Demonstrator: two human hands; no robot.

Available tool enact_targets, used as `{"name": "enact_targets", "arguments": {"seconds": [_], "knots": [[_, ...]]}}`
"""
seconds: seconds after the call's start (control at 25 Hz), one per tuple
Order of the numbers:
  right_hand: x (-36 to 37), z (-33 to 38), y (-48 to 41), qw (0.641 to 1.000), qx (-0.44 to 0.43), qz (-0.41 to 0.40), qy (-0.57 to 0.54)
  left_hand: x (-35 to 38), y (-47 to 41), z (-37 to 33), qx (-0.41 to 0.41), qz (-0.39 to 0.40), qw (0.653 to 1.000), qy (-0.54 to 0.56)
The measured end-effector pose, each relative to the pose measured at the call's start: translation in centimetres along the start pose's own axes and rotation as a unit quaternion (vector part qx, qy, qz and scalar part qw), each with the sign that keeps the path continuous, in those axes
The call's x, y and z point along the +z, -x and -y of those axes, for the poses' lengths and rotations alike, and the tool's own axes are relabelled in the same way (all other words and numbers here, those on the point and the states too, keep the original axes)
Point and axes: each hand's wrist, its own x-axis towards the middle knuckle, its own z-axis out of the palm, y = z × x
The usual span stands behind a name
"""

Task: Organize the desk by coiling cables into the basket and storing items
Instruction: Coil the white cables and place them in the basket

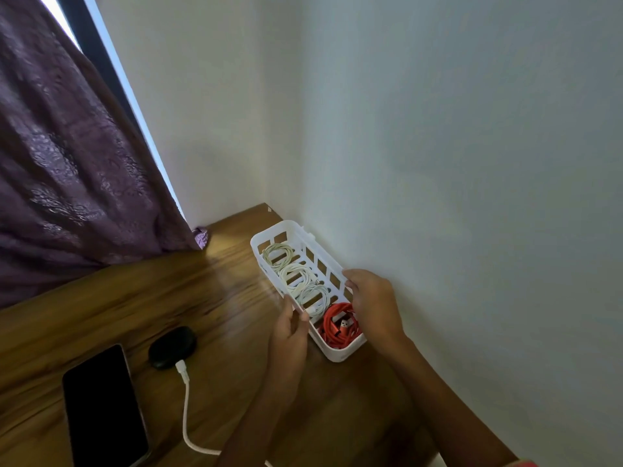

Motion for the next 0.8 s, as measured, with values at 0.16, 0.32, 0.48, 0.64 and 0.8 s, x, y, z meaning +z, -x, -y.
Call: {"name": "enact_targets", "arguments": {"seconds": [0.16,0.32,0.48,0.64,0.8], "knots": [[0.3,-0.5,0.2,1.0,-0.009,-0.005,0.006,0.3,-0.2,0.2,0.006,0.003,1.0,-0.023],[1.7,-1.6,3.7,0.978,-0.175,-0.102,0.052,-0.2,-0.8,0.6,0.009,0.012,0.999,-0.044],[4.5,-4.4,6.4,0.928,-0.341,-0.123,0.088,-0.6,-1.4,0.3,0.009,0.028,0.997,-0.066],[5.2,-5.6,5.8,0.903,-0.371,-0.146,0.16,-0.1,-1.8,0.0,-0.007,0.039,0.996,-0.082],[5.0,-6.2,5.1,0.893,-0.385,-0.158,0.171,0.5,-2.2,0.0,-0.008,0.032,0.995,-0.095]]}}
